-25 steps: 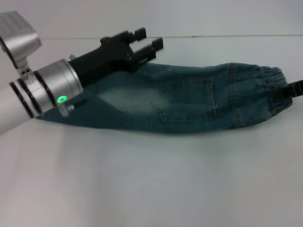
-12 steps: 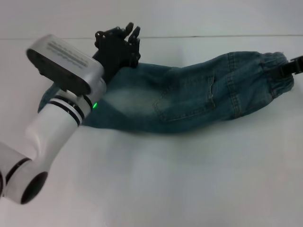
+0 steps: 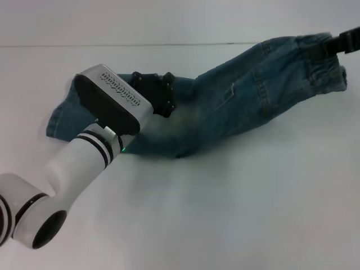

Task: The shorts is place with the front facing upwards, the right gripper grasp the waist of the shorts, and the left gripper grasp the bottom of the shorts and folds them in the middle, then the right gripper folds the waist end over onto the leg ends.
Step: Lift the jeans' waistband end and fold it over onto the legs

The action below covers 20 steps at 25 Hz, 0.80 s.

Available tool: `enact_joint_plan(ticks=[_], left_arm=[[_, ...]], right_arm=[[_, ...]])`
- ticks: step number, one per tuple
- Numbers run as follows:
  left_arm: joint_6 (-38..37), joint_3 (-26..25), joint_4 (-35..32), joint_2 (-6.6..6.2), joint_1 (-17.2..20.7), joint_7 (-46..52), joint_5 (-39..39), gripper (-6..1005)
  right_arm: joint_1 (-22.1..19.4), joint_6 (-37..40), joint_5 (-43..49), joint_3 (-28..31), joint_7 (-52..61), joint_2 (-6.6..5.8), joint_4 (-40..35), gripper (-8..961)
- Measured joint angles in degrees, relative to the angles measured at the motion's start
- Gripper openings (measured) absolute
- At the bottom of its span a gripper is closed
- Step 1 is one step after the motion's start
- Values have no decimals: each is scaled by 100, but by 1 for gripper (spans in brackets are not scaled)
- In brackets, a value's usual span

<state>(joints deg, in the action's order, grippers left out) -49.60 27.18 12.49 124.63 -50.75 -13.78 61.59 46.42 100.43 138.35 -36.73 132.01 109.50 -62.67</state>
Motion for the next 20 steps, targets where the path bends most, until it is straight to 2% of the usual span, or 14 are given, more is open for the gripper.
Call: enact_joint_plan(ticks=[3, 5, 9, 14, 18, 19, 20], left_arm=[[224, -92, 9, 0, -25, 21, 68, 0], [340, -123, 33, 0, -48, 23, 180, 1], [466, -225, 160, 0, -93, 32, 334, 1], [581, -379, 331, 0, -162, 168, 525, 0], [558, -763, 422, 0, -175, 666, 1318, 0], [538, -1038, 492, 0, -157, 789, 1722, 0], [538, -1038, 492, 0, -157, 789, 1722, 0]], right_arm=[[40, 189, -209, 8, 87, -104, -129, 56], [57, 270, -479, 12, 174, -242, -130, 56], [84, 357, -663, 17, 199, -338, -130, 56], [137, 420, -737, 17, 217, -375, -131, 56], [186, 419, -740, -15, 231, -383, -133, 55], [208, 408, -739, -20, 232, -384, -126, 55], [219, 403, -740, -20, 234, -386, -116, 55]])
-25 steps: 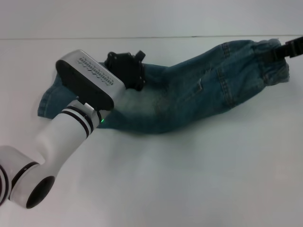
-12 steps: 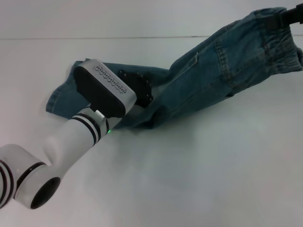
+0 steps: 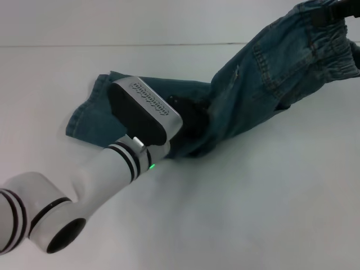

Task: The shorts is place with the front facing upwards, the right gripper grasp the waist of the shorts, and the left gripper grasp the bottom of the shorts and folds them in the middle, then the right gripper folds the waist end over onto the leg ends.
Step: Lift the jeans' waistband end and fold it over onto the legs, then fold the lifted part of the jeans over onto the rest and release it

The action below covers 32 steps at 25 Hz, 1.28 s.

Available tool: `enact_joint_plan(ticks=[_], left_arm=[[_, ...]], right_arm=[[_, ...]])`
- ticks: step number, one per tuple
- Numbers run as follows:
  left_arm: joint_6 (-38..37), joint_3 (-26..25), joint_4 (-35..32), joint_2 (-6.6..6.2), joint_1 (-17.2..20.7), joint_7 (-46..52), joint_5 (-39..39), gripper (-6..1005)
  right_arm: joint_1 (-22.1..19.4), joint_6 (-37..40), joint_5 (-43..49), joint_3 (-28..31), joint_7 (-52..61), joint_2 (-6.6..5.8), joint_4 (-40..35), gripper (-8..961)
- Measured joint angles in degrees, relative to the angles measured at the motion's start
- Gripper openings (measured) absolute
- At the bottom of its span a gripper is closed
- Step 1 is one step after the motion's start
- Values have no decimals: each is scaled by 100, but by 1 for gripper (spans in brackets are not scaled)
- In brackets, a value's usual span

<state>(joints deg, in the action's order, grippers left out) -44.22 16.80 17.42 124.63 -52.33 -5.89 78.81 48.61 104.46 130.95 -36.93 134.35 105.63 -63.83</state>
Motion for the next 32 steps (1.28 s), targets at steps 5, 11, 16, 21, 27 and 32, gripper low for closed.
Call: enact_joint_plan(ticks=[5, 11, 16, 21, 27, 32], left_arm=[[49, -699, 316, 0, 23, 9, 835, 1], [59, -1018, 762, 0, 45, -17, 1436, 1], [70, -1304, 1096, 0, 137, -19, 1913, 1], [79, -1552, 1376, 0, 199, -19, 2331, 1], [19, -1576, 1437, 0, 331, -19, 2429, 1], [-777, -1848, 1181, 0, 996, -35, 2870, 1]], right_arm=[[47, -2, 0, -1, 24, -6, 17, 55], [128, 133, 0, -38, 83, -7, -16, 55], [213, 247, 0, -53, 106, -18, -30, 57], [251, 266, 12, -132, 108, -17, -33, 54], [242, 264, 6, -233, 51, 27, 41, 53], [219, 208, 1, -295, 34, 74, 81, 53]])
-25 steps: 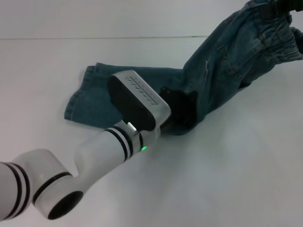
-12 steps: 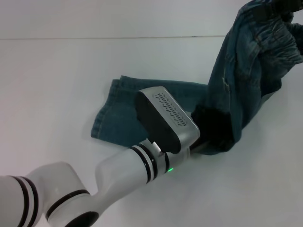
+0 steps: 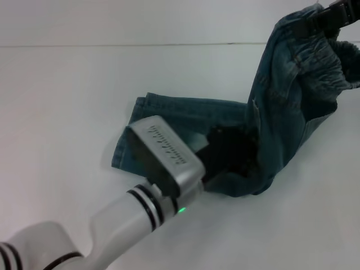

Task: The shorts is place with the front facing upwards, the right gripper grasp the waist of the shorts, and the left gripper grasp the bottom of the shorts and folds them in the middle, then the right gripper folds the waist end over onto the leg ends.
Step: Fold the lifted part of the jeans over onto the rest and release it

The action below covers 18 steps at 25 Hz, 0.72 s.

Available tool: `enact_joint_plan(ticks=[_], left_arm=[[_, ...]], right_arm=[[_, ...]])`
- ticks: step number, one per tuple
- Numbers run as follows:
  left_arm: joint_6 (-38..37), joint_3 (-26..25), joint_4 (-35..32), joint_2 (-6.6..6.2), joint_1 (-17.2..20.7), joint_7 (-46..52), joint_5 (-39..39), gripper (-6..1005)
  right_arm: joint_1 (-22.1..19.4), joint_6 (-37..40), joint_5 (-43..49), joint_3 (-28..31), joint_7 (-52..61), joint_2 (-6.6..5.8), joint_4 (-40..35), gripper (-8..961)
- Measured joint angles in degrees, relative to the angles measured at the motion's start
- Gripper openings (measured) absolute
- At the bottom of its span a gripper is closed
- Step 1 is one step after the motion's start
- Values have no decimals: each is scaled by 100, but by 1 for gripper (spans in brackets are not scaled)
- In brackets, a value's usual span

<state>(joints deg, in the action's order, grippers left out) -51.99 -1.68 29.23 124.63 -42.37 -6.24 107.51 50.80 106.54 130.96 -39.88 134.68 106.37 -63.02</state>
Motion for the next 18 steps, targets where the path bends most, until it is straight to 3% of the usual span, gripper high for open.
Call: enact_joint_plan(ticks=[9, 18], left_arm=[[-1048, -450, -859, -1, 915, 450, 153, 0], [-2503, -546, -1913, -16, 1720, 1587, 125, 0]], right_arm=[[108, -338, -1, -126, -42, 24, 382, 52], [726, -1101, 42, -601, -448, 146, 1666, 57]])
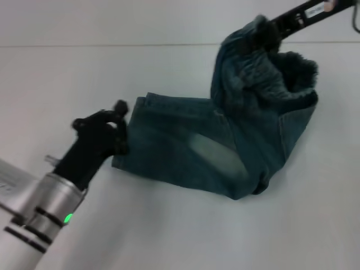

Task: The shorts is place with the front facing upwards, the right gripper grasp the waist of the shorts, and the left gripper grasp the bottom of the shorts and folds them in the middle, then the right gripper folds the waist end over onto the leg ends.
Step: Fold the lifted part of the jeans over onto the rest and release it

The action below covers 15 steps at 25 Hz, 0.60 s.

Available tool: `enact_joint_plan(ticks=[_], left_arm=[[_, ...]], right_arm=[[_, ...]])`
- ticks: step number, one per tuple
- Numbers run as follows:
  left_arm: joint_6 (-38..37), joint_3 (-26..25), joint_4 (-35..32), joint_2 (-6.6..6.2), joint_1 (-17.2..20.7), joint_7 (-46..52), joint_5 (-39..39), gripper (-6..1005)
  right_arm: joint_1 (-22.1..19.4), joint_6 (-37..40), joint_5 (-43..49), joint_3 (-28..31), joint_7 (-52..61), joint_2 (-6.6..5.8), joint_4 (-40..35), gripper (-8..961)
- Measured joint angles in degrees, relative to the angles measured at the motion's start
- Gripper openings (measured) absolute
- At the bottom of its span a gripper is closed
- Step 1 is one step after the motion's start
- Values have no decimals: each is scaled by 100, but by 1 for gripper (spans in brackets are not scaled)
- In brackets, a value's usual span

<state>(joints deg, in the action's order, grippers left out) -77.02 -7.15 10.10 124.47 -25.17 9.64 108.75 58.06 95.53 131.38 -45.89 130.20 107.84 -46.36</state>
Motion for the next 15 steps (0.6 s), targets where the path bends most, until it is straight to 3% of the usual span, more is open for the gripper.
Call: enact_joint_plan(ticks=[6, 9, 10, 15], left_arm=[[-590, -84, -627, -1, 446, 717, -18, 0], [-755, -183, -786, -1, 645, 823, -21, 0], [-772, -213, -813, -1, 694, 838, -21, 0], [-791, -279, -893, 6, 871, 858, -19, 0]], right_arm=[[483, -481, 1, -499, -149, 302, 446, 61], [814, -754, 7, -980, -162, 542, 675, 64], [814, -754, 7, -980, -162, 542, 675, 64], [1077, -1189, 33, -1687, -163, 798, 1111, 68]])
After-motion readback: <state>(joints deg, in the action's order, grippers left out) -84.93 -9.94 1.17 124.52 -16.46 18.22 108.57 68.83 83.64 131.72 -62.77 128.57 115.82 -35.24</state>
